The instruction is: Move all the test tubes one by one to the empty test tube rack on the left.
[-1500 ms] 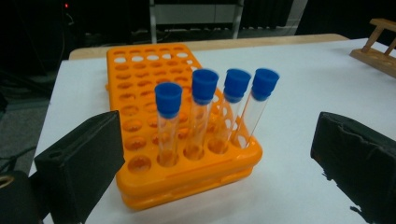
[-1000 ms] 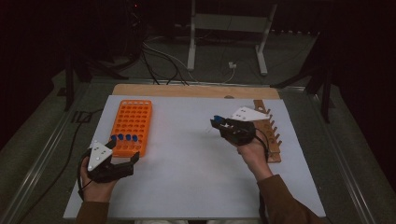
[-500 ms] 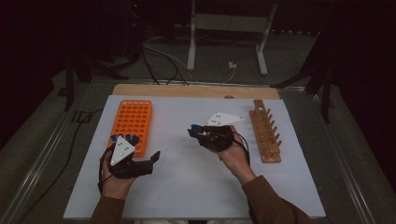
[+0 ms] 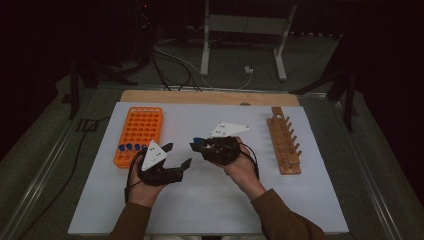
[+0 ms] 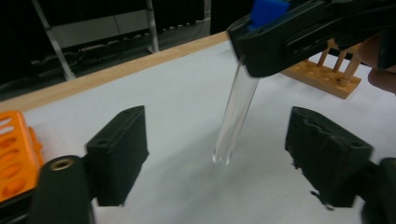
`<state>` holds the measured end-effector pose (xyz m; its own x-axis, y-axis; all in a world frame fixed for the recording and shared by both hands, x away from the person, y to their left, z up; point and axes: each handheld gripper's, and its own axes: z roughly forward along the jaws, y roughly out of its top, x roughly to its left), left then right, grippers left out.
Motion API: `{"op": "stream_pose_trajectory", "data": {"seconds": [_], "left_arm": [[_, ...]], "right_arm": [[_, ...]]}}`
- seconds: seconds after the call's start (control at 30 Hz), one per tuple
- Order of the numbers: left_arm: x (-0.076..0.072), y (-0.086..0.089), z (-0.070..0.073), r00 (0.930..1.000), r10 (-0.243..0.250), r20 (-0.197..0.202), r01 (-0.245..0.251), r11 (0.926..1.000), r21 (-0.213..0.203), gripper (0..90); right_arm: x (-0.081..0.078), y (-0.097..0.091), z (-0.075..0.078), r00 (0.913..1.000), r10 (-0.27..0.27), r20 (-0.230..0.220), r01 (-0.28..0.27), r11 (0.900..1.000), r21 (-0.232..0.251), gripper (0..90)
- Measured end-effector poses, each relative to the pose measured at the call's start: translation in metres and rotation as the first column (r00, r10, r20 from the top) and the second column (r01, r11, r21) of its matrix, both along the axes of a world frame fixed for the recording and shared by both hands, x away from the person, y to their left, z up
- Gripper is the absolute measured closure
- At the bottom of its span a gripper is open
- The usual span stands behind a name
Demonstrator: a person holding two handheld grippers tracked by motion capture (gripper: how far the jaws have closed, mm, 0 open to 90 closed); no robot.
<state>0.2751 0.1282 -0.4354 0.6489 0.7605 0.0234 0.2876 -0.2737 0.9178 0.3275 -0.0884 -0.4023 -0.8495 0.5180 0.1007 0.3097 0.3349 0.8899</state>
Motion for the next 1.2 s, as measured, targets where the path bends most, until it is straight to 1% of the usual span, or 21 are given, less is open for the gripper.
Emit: {"op": "stream_pose_trajectory", "data": {"seconds": [0.07,0.13,0.23,0.37,0.4,0.5,0.67,0.77,0.83,0.9,1.0,1.07,1.13,1.2], "left_arm": [[0.001,-0.004,-0.001,1.0,-0.005,-0.002,0.005,1.0,0.005,32.4],[0.002,-0.007,-0.001,1.0,-0.003,-0.001,0.003,0.9998,0.021,35.6],[0.003,-0.012,-0.002,1.0,-0.005,0.003,0.005,0.9997,0.025,41.8],[0.005,-0.015,-0.002,0.9997,-0.023,-0.005,0.024,0.9994,0.024,53.9],[0.005,-0.016,-0.003,0.9993,-0.035,-0.009,0.035,0.9991,0.023,57.1],[0.006,-0.017,-0.004,0.999,-0.043,-0.013,0.043,0.9989,0.021,63.7],[0.006,-0.018,-0.004,0.9988,-0.05,-0.002,0.05,0.9985,0.021,76.3],[0.005,-0.019,-0.004,0.9986,-0.053,0.002,0.053,0.9981,0.03,77.4],[0.005,-0.018,-0.004,0.9985,-0.054,0.004,0.054,0.9982,0.025,77.6],[0.005,-0.018,-0.004,0.9985,-0.054,0.004,0.054,0.9982,0.027,77.6],[0.006,-0.017,-0.004,0.9988,-0.048,0.001,0.048,0.9985,0.025,77.7],[0.007,-0.015,-0.005,0.999,-0.044,-0.001,0.044,0.9987,0.027,77.8],[0.007,-0.014,-0.005,0.9992,-0.041,-0.004,0.041,0.9989,0.024,77.8],[0.007,-0.012,-0.005,0.9994,-0.034,-0.005,0.035,0.9991,0.023,77.9]], "right_arm": [[0.0,0.001,0.0,1.0,0.007,-0.003,-0.007,1.0,0.005,75.4],[-0.001,0.003,0.0,0.9999,0.012,-0.007,-0.012,0.9999,0.01,75.4],[-0.003,0.005,0.0,0.9998,0.019,-0.006,-0.019,0.9998,0.011,75.5],[-0.004,0.006,0.0,0.9997,0.024,-0.001,-0.024,0.9996,0.014,75.9],[-0.004,0.007,0.0,0.9997,0.025,-0.002,-0.025,0.9996,0.015,75.9],[-0.004,0.007,0.0,0.9995,0.03,-0.004,-0.03,0.9994,0.018,75.9],[-0.004,0.007,0.0,0.9992,0.038,-0.009,-0.038,0.9991,0.021,75.9],[-0.004,0.007,-0.001,0.9988,0.045,-0.018,-0.044,0.9988,0.022,74.4],[-0.003,0.007,-0.002,0.9975,0.064,-0.03,-0.063,0.9977,0.026,64.8],[-0.003,0.007,-0.002,0.9971,0.068,-0.034,-0.067,0.9976,0.02,56.6],[-0.003,0.006,-0.002,0.996,0.079,-0.041,-0.078,0.9965,0.031,39.1],[-0.003,0.005,-0.001,0.9961,0.079,-0.038,-0.078,0.9965,0.028,32.7],[-0.003,0.004,-0.001,0.9962,0.076,-0.043,-0.074,0.9966,0.036,26.0],[-0.003,0.002,0.0,0.997,0.064,-0.043,-0.062,0.9971,0.044,21.8]]}}
